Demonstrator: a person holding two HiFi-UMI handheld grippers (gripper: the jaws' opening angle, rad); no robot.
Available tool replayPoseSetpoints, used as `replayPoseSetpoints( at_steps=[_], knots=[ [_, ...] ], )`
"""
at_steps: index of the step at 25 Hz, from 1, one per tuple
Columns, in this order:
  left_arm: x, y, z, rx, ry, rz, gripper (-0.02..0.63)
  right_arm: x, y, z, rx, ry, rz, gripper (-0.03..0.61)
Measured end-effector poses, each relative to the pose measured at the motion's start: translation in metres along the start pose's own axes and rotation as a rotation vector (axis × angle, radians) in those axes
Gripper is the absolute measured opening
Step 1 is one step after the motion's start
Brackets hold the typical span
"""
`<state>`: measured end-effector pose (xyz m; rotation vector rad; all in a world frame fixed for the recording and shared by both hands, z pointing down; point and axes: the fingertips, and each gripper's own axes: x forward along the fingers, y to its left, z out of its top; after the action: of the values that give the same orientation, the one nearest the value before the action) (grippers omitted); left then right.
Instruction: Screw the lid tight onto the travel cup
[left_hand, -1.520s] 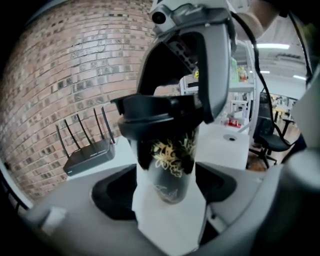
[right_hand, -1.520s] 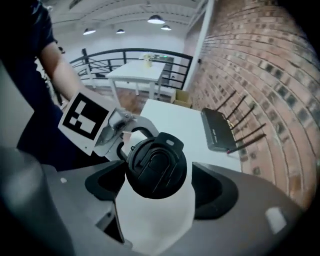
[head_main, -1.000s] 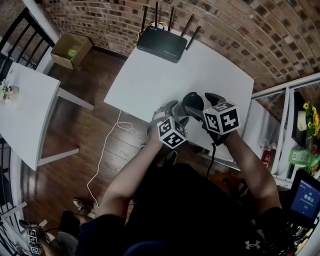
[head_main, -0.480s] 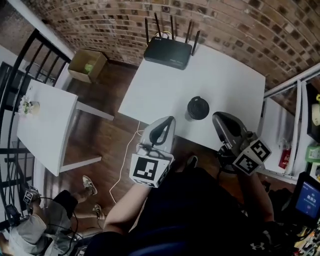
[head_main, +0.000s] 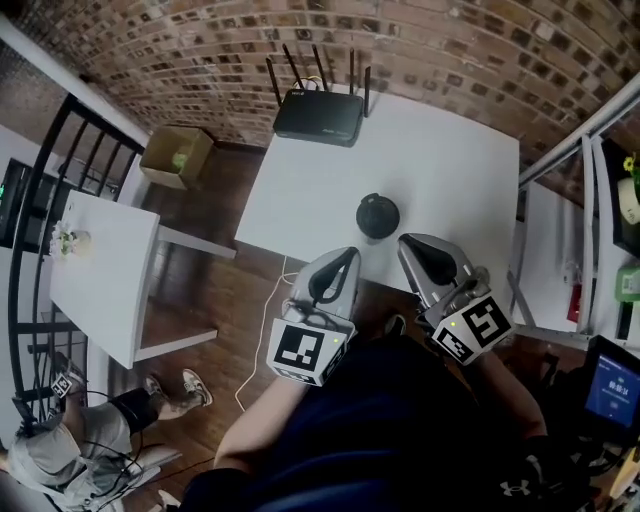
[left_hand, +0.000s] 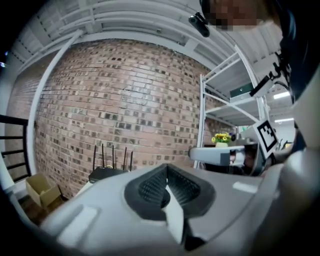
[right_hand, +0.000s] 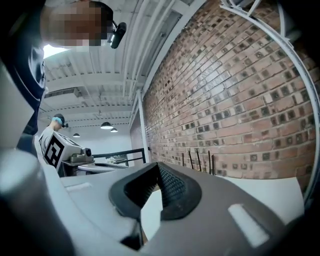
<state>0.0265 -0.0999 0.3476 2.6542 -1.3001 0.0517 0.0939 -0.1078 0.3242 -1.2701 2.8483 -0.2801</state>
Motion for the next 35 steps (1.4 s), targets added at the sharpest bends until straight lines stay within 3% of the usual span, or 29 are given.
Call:
replayPoseSetpoints(
  at_steps=[9,20,35],
  knots=[
    [0.007,-0.02,0.0,-0.043,0.003,-0.047,0.006,-0.016,-0.004,-0.012,0.031,0.024,-0.024,0.011],
    [0.003,-0.017,-0.015,-0.083,0.031,-0.038,0.006,-0.016,-0.003,-0.015,0.015,0.065,-0.04,0.011],
    [-0.002,-0.018,-0.013,-0.064,0.028,-0.049,0.006,-0.013,0.005,-0.014,-0.02,0.068,-0.033,0.011]
  ],
)
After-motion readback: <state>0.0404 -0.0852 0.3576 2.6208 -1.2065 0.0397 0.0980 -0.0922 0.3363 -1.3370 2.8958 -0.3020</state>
